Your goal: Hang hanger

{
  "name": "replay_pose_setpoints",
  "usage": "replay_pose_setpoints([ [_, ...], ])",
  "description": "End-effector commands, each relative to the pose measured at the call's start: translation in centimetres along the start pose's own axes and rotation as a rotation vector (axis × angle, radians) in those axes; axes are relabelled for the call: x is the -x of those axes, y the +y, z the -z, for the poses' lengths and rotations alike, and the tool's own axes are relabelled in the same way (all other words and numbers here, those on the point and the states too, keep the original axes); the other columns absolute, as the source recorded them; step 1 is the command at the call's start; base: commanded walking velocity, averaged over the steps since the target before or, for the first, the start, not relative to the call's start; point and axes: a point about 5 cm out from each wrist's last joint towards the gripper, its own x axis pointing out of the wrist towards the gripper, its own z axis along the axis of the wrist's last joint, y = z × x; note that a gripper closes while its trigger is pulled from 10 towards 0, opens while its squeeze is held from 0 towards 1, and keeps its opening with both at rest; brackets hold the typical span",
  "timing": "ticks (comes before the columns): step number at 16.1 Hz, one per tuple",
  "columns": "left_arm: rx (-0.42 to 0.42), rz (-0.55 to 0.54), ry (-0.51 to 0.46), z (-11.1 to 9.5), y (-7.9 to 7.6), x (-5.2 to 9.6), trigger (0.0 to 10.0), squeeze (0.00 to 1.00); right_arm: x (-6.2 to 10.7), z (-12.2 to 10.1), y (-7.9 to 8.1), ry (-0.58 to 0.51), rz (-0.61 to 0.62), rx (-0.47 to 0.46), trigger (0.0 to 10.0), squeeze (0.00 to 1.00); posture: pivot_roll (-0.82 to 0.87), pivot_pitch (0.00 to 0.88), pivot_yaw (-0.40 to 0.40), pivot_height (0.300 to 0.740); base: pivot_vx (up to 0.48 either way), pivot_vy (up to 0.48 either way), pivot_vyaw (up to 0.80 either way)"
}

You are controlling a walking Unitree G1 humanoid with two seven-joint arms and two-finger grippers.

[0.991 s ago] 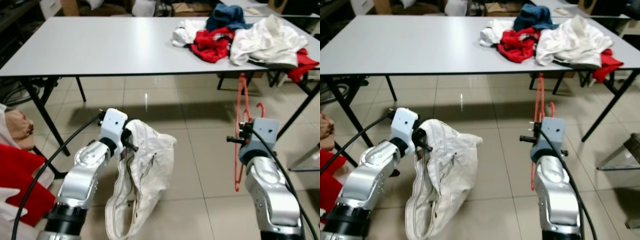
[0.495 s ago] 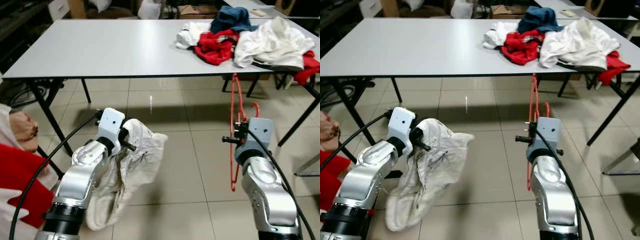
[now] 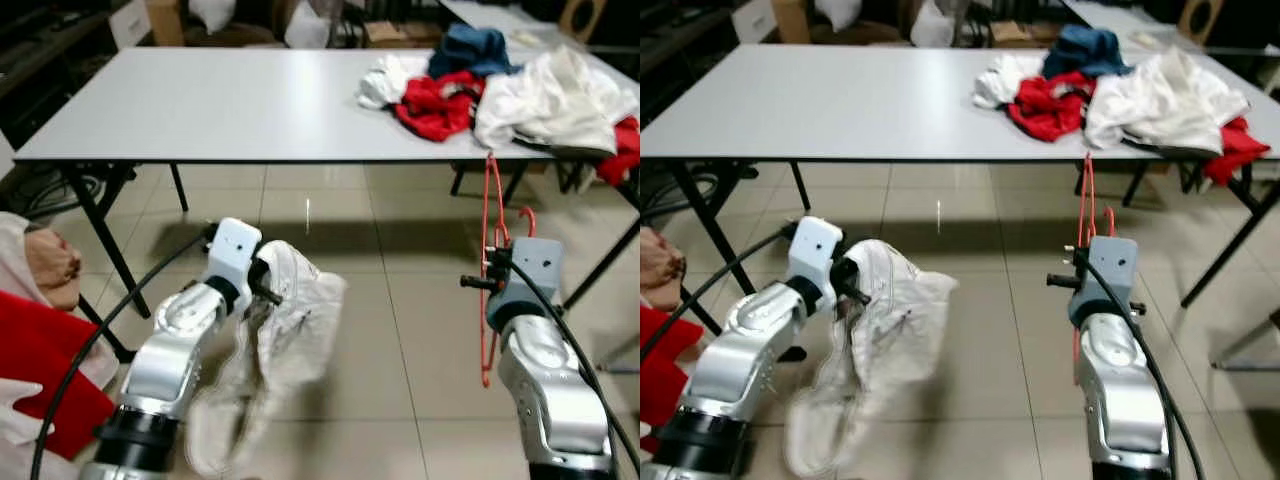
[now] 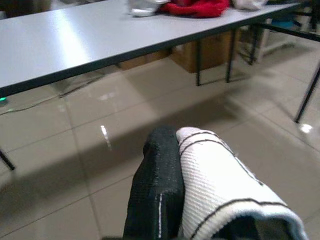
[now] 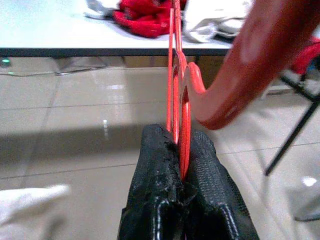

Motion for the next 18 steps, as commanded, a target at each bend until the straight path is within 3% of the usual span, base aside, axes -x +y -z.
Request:
replay_pose_setpoints([
  [1, -0.014, -0.015, -0.054, -1.36, 0.44, -0.07, 10.0, 0.00, 0.02, -0.16, 0.12, -0.005, -0.004, 0.009, 10.0, 0.00, -0.11, 0.000, 0.003, 0.740, 0.285, 0.000, 0.00],
  [9, -0.012, -0.017, -0.052, -1.30, 0.41, 0.01, 10.0, 0.00, 0.03, 0.04, 0.68, 0.013, -0.043, 0.056, 10.0, 0.00, -0.11, 0.000, -0.004, 0.740, 0.290, 0.000, 0.12],
  [18, -0.014, -0.017, -0.049, -1.22, 0.50, 0.10, 10.0, 0.00, 0.03, 0.21, 0.87, 0.017, -0.054, 0.048, 10.0, 0.00, -0.10, 0.000, -0.003, 0.740, 0.290, 0.000, 0.00],
])
